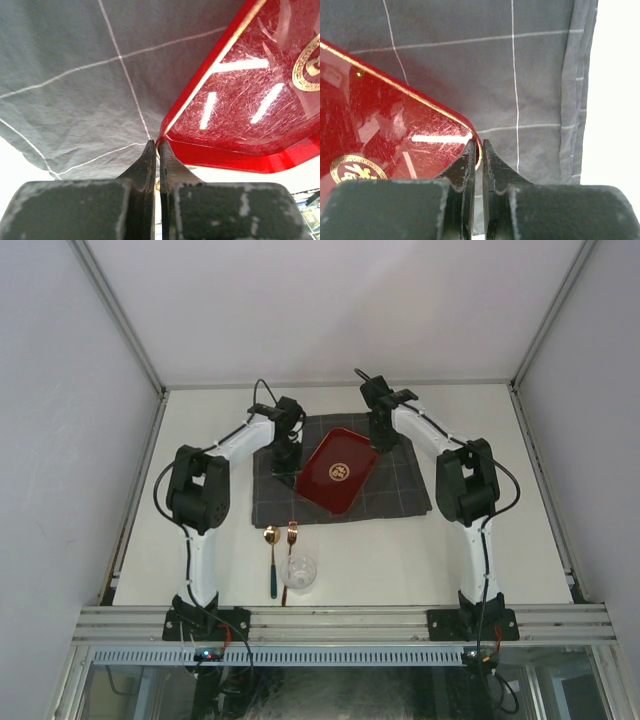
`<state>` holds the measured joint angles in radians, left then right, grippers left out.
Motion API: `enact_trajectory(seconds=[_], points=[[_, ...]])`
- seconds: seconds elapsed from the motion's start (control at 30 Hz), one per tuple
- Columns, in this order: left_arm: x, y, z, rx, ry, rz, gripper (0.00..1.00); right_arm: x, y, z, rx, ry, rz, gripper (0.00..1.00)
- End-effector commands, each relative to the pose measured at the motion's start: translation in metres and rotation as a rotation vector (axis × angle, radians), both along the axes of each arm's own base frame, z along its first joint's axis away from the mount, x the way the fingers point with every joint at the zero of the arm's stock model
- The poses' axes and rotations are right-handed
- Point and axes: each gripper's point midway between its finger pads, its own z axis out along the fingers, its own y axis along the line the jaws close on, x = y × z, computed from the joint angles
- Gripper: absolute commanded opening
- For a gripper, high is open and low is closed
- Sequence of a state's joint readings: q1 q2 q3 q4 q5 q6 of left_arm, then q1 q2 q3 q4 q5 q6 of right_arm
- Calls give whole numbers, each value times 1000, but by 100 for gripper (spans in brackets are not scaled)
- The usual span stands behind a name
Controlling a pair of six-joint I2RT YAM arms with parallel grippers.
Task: Set the dinner table for one person
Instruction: Adjust the plate at the center of the board.
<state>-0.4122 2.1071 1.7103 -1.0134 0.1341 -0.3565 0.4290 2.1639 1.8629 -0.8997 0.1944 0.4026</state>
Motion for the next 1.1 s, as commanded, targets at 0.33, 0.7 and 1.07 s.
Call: enact_trajectory(seconds=[0.33, 0.7, 1.07], points=[[-28, -60, 18, -145, -61, -92, 0, 22, 26, -5, 57, 11, 69, 0], [-34, -71, 23, -166, -71, -112, 0, 31, 34, -8, 81, 17, 79, 0], [-33, -85, 36, -197, -117, -132, 0, 34, 48, -3, 102, 19, 115, 0]])
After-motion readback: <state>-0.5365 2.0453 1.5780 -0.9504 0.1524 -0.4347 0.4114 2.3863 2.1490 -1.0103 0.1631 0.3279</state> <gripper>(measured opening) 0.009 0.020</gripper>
